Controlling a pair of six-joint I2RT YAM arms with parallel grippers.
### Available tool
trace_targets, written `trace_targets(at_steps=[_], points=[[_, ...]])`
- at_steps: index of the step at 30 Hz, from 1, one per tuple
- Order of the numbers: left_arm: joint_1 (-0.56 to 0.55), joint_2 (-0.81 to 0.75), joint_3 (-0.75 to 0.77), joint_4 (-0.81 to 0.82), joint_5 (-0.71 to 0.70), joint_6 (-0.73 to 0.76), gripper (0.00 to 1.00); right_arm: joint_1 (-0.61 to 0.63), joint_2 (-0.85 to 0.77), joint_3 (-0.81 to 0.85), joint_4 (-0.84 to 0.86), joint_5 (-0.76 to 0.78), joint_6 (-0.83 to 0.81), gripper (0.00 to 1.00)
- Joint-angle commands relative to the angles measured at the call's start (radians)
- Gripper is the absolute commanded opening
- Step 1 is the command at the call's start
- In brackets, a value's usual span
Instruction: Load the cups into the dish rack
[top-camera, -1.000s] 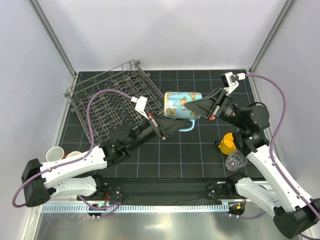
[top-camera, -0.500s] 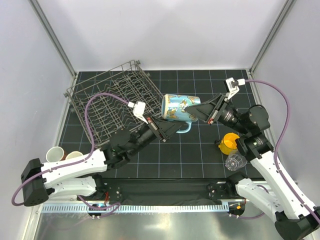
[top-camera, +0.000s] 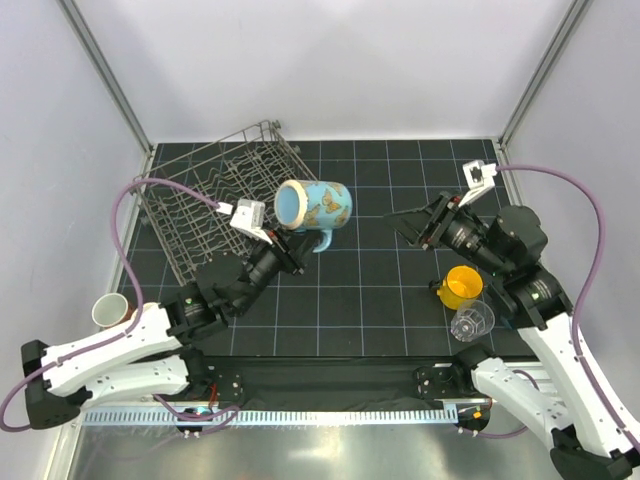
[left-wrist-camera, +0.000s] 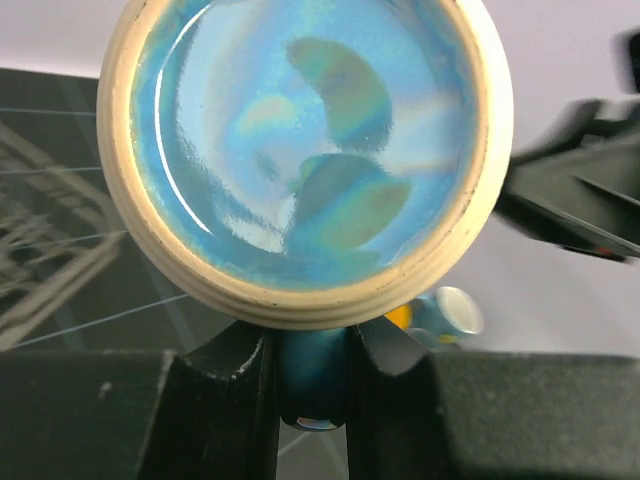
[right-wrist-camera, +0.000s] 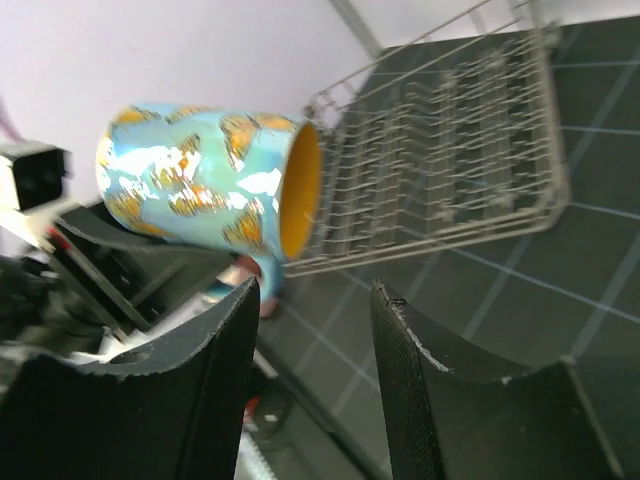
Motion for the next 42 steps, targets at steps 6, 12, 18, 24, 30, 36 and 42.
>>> trace_targets(at_steps=[6, 12, 18, 24, 30, 36, 42], points=[[0.194, 0.042, 0.327, -0.373, -0.25, 0.144, 0.0, 0.003, -0.09, -0.046, -0.206, 0.119, -0.23, 0.5], [0.42, 0.217, 0.434, -0.432, -0.118, 0.143, 0.0, 0.003, -0.116, -0.107, -0.258, 0.119, -0.277, 0.5], [0.557, 0.479, 0.564, -0.396, -0.075, 0.172, 0.0, 0.002, -0.114, -0.111, -0.275, 0.115, -0.323, 0.5], [0.675, 0.726, 0.762, -0.39, -0.064, 0.152, 0.0, 0.003, -0.09, -0.106, -0.284, 0.137, -0.36, 0.5], [0.7, 0.97, 0.966, -0.442, -0.122, 0.126, 0.0, 0.031, -0.058, -0.082, -0.282, 0.126, -0.337, 0.5], [0.727, 1.217, 1.265, -0.661, -0.193, 0.03, 0.0, 0.035, -0.031, -0.045, -0.315, 0.178, -0.362, 0.5], [0.75, 1.299, 1.302, -0.652, -0.187, -0.032, 0.0, 0.035, -0.018, -0.026, -0.338, 0.246, -0.382, 0.51]])
